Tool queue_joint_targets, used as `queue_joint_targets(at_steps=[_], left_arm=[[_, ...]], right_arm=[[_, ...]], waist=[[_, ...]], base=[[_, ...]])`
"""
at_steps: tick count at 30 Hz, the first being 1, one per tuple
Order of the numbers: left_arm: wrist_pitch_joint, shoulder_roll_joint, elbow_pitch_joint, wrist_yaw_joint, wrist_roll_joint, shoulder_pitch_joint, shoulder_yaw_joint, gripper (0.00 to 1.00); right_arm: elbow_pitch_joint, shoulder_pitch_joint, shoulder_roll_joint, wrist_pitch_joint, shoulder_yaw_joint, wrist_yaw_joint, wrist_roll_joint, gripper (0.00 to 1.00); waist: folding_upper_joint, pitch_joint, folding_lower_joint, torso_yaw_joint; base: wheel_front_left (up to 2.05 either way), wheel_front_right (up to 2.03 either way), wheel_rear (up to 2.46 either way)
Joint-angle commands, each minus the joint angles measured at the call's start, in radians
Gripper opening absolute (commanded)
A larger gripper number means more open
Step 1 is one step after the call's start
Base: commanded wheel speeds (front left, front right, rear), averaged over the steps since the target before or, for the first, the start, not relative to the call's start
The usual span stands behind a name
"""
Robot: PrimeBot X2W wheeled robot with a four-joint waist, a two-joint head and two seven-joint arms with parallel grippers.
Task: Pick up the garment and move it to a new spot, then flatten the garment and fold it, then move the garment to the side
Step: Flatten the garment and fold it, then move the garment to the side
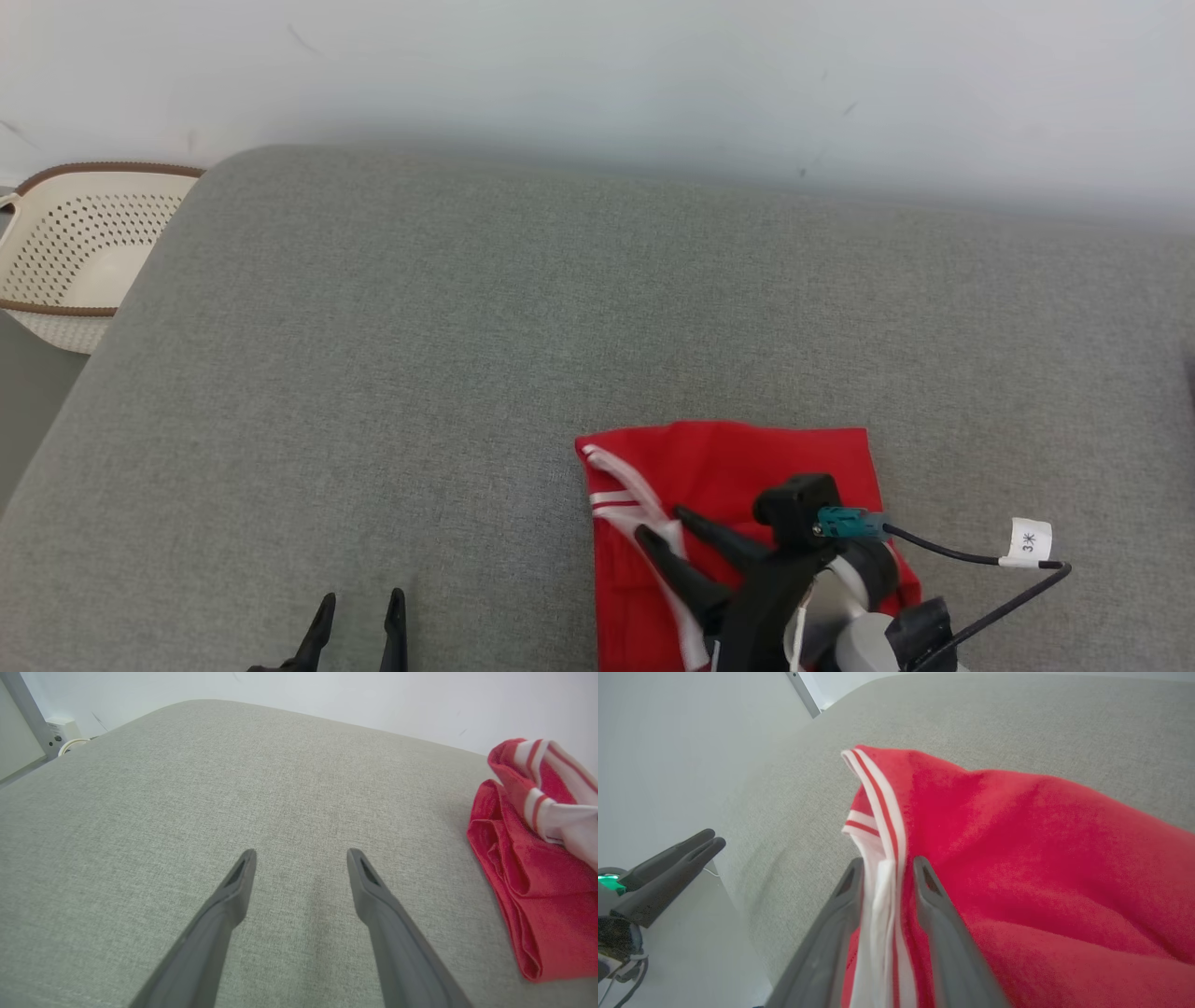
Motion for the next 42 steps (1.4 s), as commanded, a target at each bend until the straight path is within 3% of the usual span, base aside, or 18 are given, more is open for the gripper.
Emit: queue_joint_targets(at_steps=[1,9,18,28,35,42], left_arm=[[0.000,0.001,0.002,-0.002,0.002,0.004,0.005,1.00],[0.000,0.000,-0.013,0.011,0.005,0.014,0.020,1.00],[0.000,0.001,-0.021,0.016,0.000,0.000,0.008,1.00],[0.000,0.001,-0.018,0.010,0.006,0.022,0.024,1.00],[0.000,0.001,-0.010,0.006,0.003,0.027,0.015,1.00],[0.000,0.000,-0.015,0.003,0.002,-0.011,-0.010,1.00]], right_arm=[[-0.001,-0.011,0.018,-0.016,-0.004,0.000,0.019,1.00],[-0.107,-0.054,0.046,-0.127,-0.038,0.000,0.112,1.00],[-0.061,-0.026,-0.033,-0.210,-0.195,0.000,0.066,1.00],[-0.124,0.114,-0.122,-0.234,-0.210,0.000,0.057,1.00],[-0.061,0.161,-0.110,-0.238,-0.281,0.000,0.059,1.00],[0.056,0.087,-0.099,-0.249,-0.301,0.000,0.058,1.00]], waist=[[0.0000,-0.002,0.0000,0.002],[0.0000,-0.006,0.0000,-0.033],[0.0000,-0.005,0.0000,-0.057],[0.0000,-0.012,0.0000,-0.078],[0.0000,-0.014,0.0000,-0.094],[0.0000,0.023,0.0000,-0.067]], base=[[0.00,0.00,0.00],[0.00,0.00,0.00],[0.00,0.00,0.00],[0.00,0.00,0.00],[0.00,0.00,0.00],[0.00,0.00,0.00]])
